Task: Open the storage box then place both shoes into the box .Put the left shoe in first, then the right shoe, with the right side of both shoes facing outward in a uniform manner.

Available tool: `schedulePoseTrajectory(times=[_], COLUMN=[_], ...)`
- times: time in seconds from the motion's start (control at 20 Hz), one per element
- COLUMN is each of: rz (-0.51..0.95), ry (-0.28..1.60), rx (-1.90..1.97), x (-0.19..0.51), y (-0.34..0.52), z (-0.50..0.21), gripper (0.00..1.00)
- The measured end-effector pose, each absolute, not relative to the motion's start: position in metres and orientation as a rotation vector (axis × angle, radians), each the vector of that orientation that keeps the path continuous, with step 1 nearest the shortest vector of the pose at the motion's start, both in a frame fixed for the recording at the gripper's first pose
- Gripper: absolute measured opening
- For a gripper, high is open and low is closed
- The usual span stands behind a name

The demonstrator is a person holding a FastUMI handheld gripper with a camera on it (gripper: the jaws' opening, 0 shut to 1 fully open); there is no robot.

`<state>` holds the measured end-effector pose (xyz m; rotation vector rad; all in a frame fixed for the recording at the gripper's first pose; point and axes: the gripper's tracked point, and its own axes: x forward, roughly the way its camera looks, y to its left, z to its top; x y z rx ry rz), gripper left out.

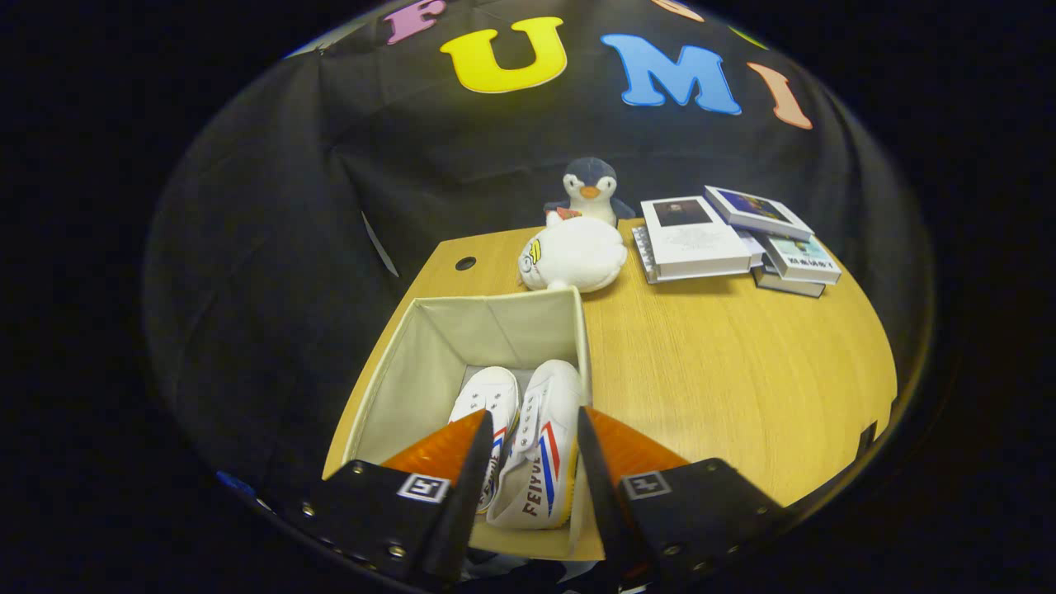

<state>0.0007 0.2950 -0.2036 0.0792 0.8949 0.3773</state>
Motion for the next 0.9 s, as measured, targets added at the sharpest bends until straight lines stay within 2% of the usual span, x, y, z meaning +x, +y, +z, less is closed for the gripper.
schedulePoseTrajectory(times=[0.1,0.5,0.9], rz=[0.397,0.416,0.331], ry=[0.847,0.649,0.444], rx=[0.060,0.035,-0.051], x=[0.001,0.019,0.033], y=[0.292,0.243,0.164], z=[-0.189,-0.122,-0.063], gripper=[1.00,0.99,0.99])
